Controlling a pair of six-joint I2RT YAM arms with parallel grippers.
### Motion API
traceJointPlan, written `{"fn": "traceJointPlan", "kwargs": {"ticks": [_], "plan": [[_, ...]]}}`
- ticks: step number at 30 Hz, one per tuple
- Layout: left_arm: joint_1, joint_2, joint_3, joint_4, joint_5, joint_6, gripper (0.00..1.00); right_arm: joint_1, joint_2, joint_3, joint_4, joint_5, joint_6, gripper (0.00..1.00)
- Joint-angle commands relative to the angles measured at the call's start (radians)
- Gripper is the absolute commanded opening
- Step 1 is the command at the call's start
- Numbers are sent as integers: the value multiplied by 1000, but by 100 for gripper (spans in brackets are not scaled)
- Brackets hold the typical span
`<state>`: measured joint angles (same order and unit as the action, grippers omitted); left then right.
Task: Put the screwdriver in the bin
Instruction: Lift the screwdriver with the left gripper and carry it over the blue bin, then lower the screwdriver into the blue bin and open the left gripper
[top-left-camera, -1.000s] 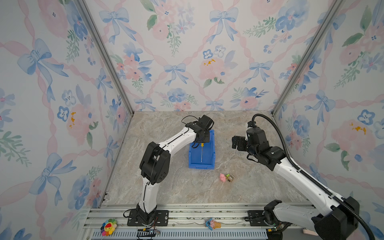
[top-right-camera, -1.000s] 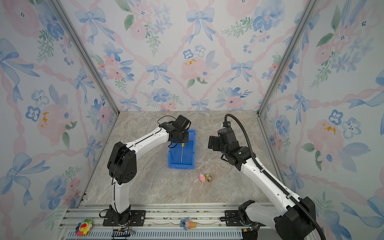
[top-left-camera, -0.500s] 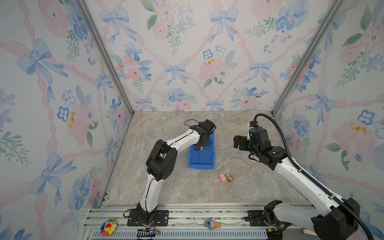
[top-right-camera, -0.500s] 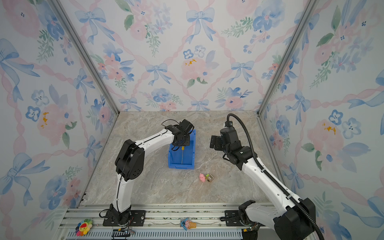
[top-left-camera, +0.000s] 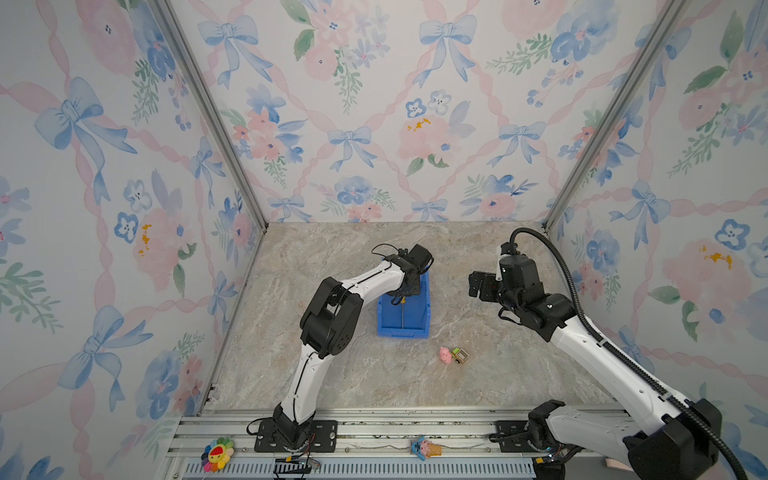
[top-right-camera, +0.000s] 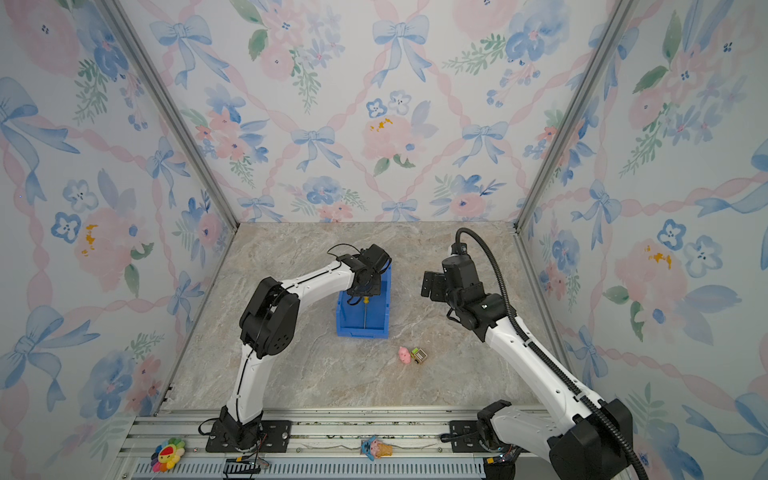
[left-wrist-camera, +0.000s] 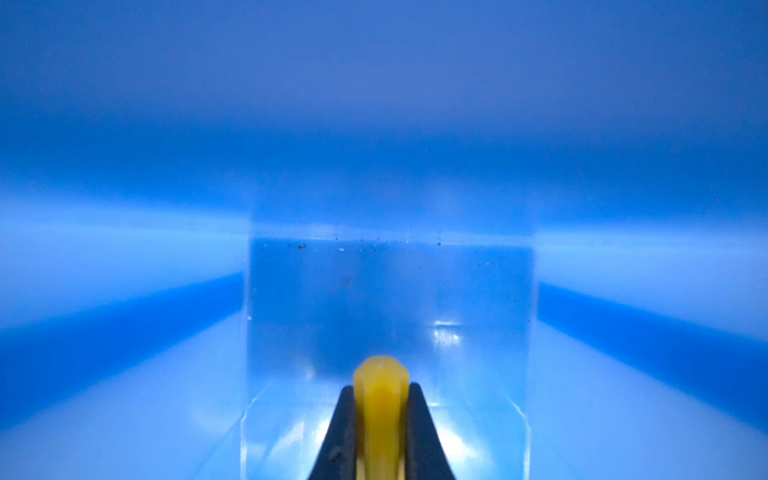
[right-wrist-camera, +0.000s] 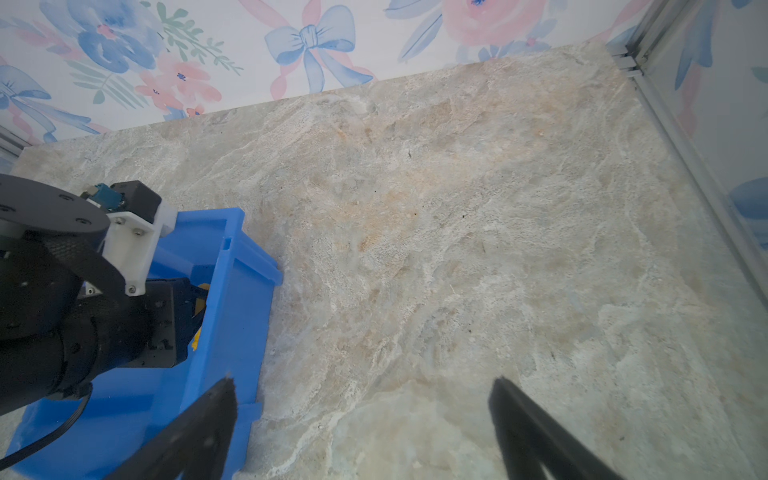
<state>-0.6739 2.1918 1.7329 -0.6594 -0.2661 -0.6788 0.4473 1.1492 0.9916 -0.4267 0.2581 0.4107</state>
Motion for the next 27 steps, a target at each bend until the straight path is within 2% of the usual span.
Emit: {"fn": "traceJointPlan", "kwargs": {"ticks": [1,8,20,27], "plan": [[-4,33,19,-4,-15,-17,4,-10,-21,-15,-3,4,-9,97],[-4,22,12,-2,-15,-16,18,-10,-32,-13,-10,13,-12,97],[-4,-29,27,-1,-8,-7,32,-14,-63,-4,-24,37,-13,97],[-4,-141,12,-2,-3,21,37,-15,-78,9,-54,60,-5,97]]}}
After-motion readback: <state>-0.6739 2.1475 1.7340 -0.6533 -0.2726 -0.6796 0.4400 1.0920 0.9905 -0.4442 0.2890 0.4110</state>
